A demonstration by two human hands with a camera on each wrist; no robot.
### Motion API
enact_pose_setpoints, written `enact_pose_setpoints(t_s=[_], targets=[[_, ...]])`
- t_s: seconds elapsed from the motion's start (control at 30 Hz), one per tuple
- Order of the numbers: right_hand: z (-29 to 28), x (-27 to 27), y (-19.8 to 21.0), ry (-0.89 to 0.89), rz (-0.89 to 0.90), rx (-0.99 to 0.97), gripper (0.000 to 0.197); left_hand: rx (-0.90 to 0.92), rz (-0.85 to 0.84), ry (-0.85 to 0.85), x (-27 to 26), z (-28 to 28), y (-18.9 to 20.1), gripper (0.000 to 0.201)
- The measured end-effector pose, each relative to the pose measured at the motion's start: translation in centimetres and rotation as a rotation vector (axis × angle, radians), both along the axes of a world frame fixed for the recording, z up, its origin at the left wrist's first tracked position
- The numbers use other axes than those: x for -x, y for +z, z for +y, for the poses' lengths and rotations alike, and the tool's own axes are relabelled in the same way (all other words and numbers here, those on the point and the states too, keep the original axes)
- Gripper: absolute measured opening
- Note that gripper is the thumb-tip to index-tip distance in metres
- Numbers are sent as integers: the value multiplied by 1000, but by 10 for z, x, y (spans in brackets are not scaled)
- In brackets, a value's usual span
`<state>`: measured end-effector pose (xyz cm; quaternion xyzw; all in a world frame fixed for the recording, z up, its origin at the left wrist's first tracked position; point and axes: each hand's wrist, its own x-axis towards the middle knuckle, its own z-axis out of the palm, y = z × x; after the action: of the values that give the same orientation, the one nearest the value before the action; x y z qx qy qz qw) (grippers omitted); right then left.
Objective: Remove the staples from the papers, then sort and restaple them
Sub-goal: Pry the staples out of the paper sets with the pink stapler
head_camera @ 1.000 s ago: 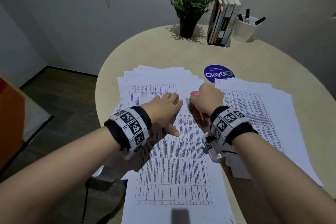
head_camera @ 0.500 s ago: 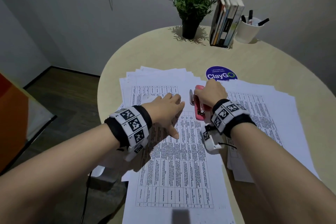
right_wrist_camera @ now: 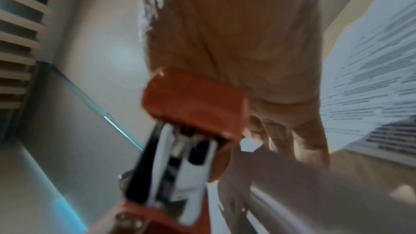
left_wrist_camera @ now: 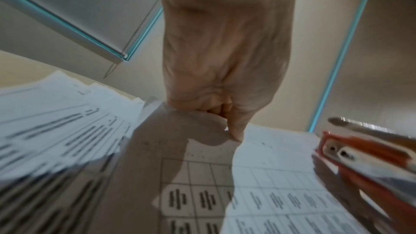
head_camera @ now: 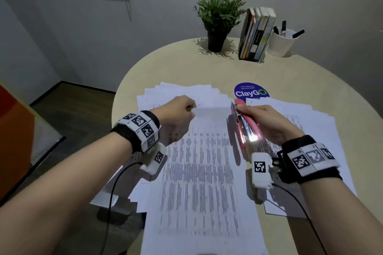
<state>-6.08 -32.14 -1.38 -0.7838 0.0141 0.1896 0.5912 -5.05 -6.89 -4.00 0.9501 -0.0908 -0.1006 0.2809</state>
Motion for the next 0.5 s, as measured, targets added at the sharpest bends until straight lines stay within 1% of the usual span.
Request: enact_pose_setpoints(t_s=[0.07, 0.1, 0.17, 0.2, 0.27, 0.33, 0.37, 0.43, 0.5], targets=[[4, 1, 0, 33, 15, -12, 36, 120, -32, 38, -4, 0, 10, 19], [7, 1, 1, 17, 16, -12, 35, 182, -48, 53, -7, -1, 16, 15], [8, -3, 4, -45, -16, 26, 32, 283, -97, 96, -13, -1, 24, 13], [6, -7, 6, -66, -46, 60, 33, 297, -131, 140, -16, 2, 27, 13], [-6, -14, 12, -108, -82, 132, 33, 216, -197, 217, -25, 15, 27, 18], [-26, -17, 19, -148, -94, 202, 30, 44, -181, 250, -30, 33, 21, 35], [-39, -20, 20, -168, -107, 272, 29, -53, -149, 256, -30, 40, 17, 46], [-67, -31, 15, -239, -133, 468, 36, -236, -81, 228, -30, 50, 10, 66], [-88, -37, 11, -309, -138, 675, 45, -353, -42, 173, -29, 52, 3, 76]])
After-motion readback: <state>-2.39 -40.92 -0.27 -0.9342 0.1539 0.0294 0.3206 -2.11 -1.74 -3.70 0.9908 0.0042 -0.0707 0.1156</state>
